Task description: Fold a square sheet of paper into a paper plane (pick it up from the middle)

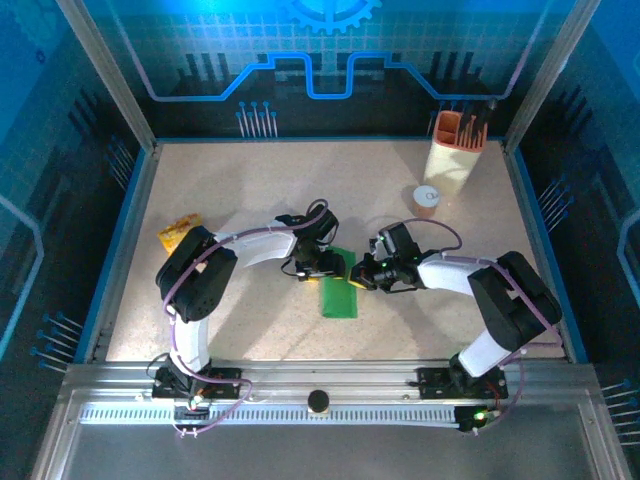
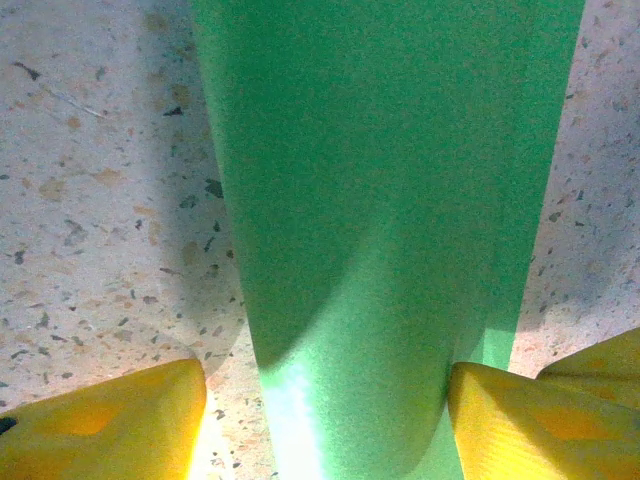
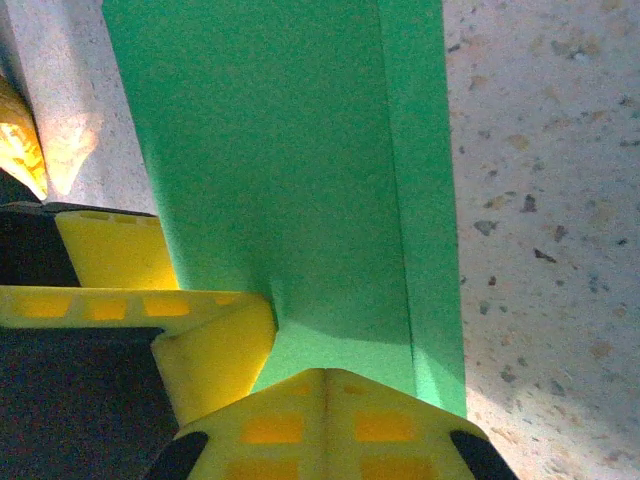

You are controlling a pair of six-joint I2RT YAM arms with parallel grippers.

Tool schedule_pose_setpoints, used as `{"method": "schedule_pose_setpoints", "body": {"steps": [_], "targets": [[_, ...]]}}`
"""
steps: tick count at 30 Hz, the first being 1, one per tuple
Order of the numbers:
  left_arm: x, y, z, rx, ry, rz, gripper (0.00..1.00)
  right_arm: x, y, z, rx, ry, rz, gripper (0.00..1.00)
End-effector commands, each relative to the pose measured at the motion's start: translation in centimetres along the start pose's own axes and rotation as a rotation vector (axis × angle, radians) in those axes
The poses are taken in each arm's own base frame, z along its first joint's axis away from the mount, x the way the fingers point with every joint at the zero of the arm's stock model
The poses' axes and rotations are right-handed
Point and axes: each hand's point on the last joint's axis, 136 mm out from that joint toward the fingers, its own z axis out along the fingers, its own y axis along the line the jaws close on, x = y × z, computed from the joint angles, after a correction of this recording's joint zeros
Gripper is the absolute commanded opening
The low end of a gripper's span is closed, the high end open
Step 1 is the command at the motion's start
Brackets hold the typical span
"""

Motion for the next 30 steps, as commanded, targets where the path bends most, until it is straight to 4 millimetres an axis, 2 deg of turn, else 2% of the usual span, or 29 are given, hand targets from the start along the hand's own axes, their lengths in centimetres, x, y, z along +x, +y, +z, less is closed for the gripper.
{"method": "schedule_pose_setpoints", "body": {"steps": [1,4,9,14,16,20,23,26,30], "targets": [[0.7,0.0,0.2,0.001,0.032,0.021,0.67,0.4,0.4,0.8,-0.02,0.026,-0.001,0.0],[0.9,-0.1,0.4,0.004,0.036,0.025,0.67,0.5,0.6,1.0,-0.028,0.03,-0.007,0.0],[1.1,-0.5,0.2,0.004,0.038,0.036,0.67,0.7,-0.2,1.8,0.007,0.063,-0.002,0.0],[1.1,-0.8,-0.5,0.005,0.013,0.036,0.69,1.5,-3.6,1.5,0.15,0.076,0.024,0.0],[0.8,-1.3,-1.3,0.032,-0.01,0.023,0.72,1.9,-4.7,1.4,0.178,0.092,0.031,0.0],[0.5,-1.3,-4.4,0.009,-0.08,0.013,0.81,2.4,-5.4,0.7,0.196,0.09,0.023,0.0],[0.0,-2.5,-5.2,0.152,-0.111,-0.014,0.85,2.4,-5.7,0.3,0.21,0.082,0.019,0.0],[-0.3,-2.6,-4.9,0.192,-0.119,-0.015,0.85,2.3,-5.7,0.2,0.208,0.084,0.023,0.0],[0.0,-3.1,-3.8,0.243,-0.093,-0.024,0.78,2.2,-5.3,0.2,0.174,0.084,0.03,0.0]]}}
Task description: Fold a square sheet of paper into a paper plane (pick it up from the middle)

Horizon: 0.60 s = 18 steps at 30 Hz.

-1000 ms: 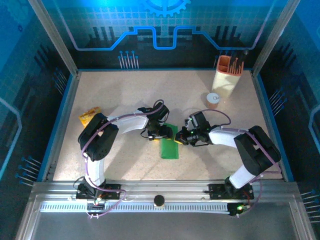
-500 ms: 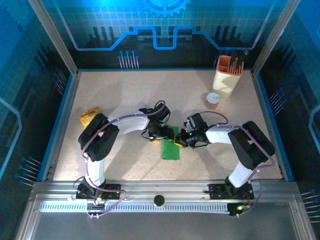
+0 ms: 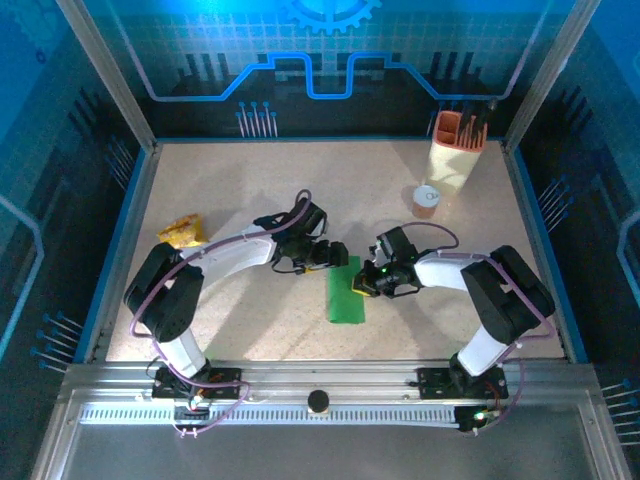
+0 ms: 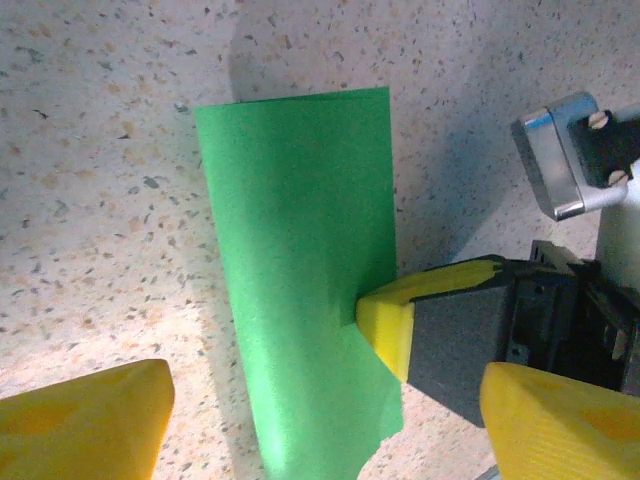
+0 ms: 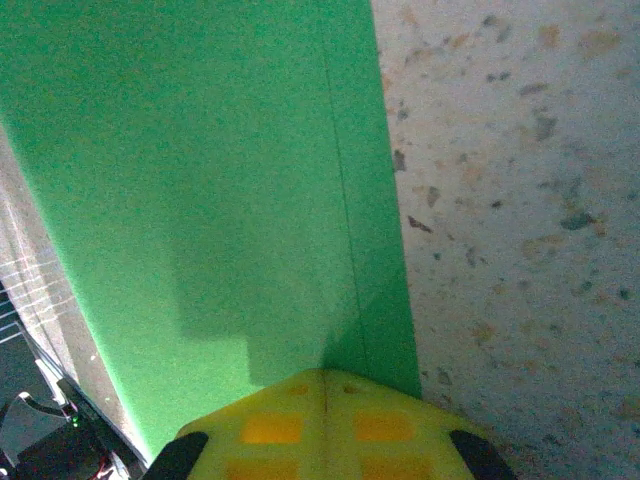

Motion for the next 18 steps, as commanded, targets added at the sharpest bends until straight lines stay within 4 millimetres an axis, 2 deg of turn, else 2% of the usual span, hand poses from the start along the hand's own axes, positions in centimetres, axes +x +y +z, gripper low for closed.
{"method": "schedule_pose_setpoints", "body": {"steps": [1,7,13,18], "targets": [[0.9,-0.2,1.4,0.077,0.036,-0.032,0.77,1.0,-2.3,-0.2,0.057,0.028,0.05,0.0],[1.5,1.4,2.3,0.086,0.061,-0.071,0.69,0.8,-2.7,-0.4,0.055,0.018,0.08,0.0],[2.1,0.4,2.7,0.186,0.079,-0.082,0.62,0.8,-2.7,-0.2,0.04,0.018,0.089,0.0],[2.6,0.8,3.3,0.148,0.112,-0.071,0.58,0.7,-2.6,-0.2,0.026,0.011,0.102,0.0]]}}
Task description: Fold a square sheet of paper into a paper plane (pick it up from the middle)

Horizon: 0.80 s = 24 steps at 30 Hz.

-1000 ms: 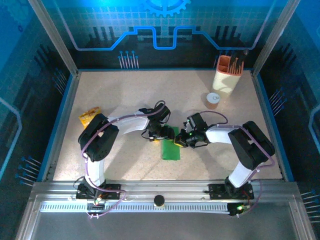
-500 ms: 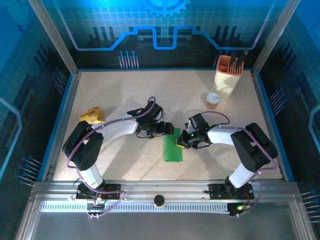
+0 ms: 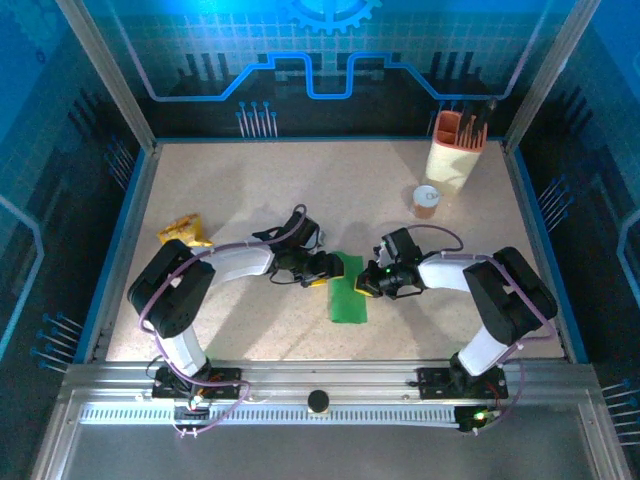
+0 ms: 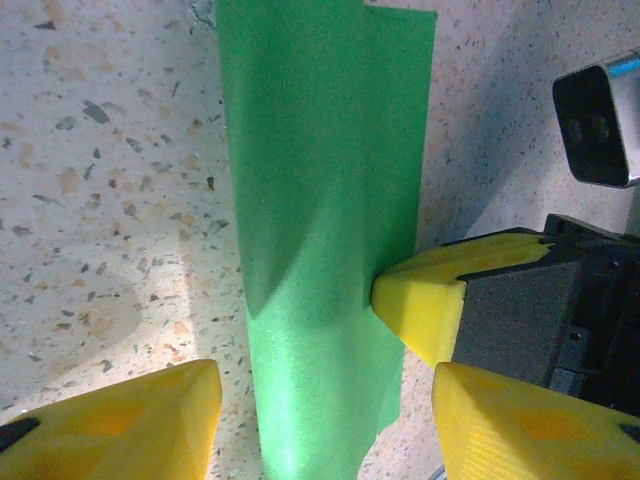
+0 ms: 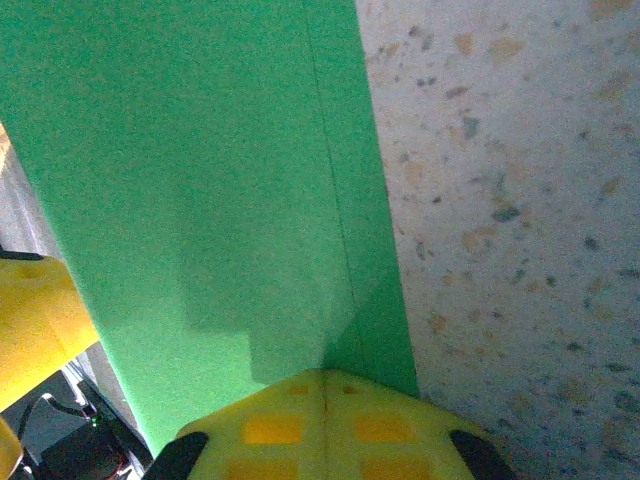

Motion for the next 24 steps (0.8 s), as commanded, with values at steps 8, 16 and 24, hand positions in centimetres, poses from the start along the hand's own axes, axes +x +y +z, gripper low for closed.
{"method": "schedule_pose_setpoints", "body": {"steps": [8,16,24], "targets": [[0.8,-0.4,1.4,0.026,0.044,-0.008,0.56,0.7,-2.0,0.1,0.04,0.003,0.069,0.0],[1.1,1.0,2.3,-0.045,0.047,-0.025,0.5,0.3,-1.4,0.0,0.005,-0.022,0.064,0.0],[1.1,2.5,2.2,-0.161,0.023,-0.015,0.4,-1.0,1.5,-0.6,-0.115,-0.074,-0.001,0.04]]}}
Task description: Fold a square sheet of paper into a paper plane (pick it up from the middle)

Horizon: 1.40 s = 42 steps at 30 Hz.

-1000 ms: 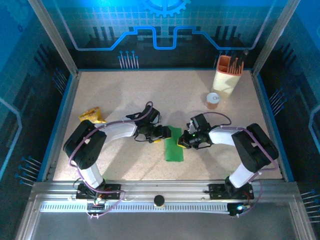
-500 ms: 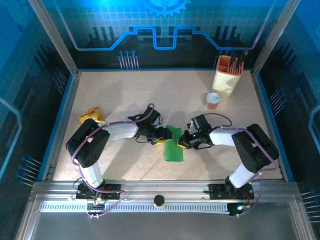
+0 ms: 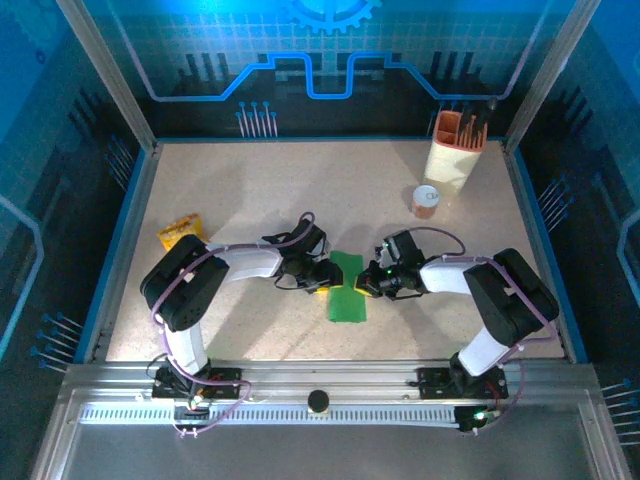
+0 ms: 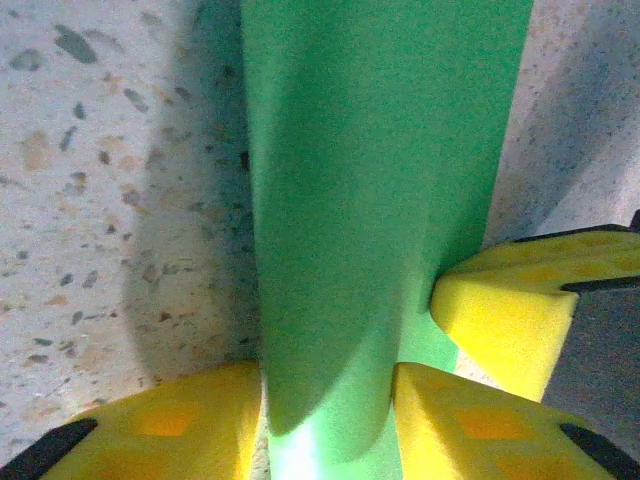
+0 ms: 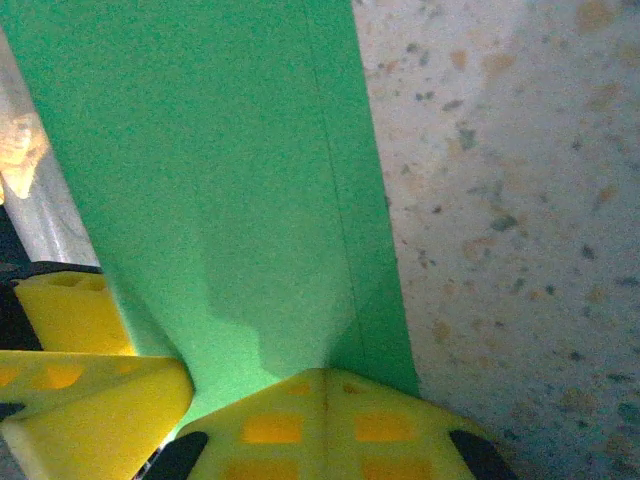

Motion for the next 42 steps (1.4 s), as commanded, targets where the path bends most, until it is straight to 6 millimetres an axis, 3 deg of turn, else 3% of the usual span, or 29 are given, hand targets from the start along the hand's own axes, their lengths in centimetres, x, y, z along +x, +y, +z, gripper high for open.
{"method": "schedule_pose_setpoints", "body": {"steps": [1,5,10,14,22,26,33,42], "targets": [[-0.1,1.4,0.1,-0.121,-0.013,-0.009,0.4,-1.1,2.3,-0.9,-0.109,-0.054,-0.036,0.07],[0.1,2.2,0.3,-0.164,-0.009,-0.025,0.39,-2.9,4.9,-3.6,-0.164,-0.158,-0.092,0.11],[0.2,2.4,0.3,-0.175,-0.006,-0.021,0.41,-4.3,2.6,-9.1,0.097,-0.335,-0.154,0.14],[0.1,2.3,0.3,-0.182,0.0,-0.007,0.41,-4.6,0.7,-11.5,0.161,-0.36,-0.122,0.13],[0.4,3.3,1.1,-0.222,0.043,0.003,0.42,-4.2,-1.6,-11.2,0.204,-0.363,-0.086,0.13],[0.5,3.0,1.3,-0.222,0.048,0.027,0.46,-4.6,-1.3,-11.6,0.199,-0.441,-0.137,0.13],[0.7,3.1,1.8,-0.249,0.081,0.03,0.46,-4.1,-0.8,-11.3,0.205,-0.356,-0.141,0.14],[0.9,3.6,2.6,-0.287,0.11,0.034,0.46,-3.9,-0.5,-11.9,0.175,-0.395,-0.129,0.16]]}}
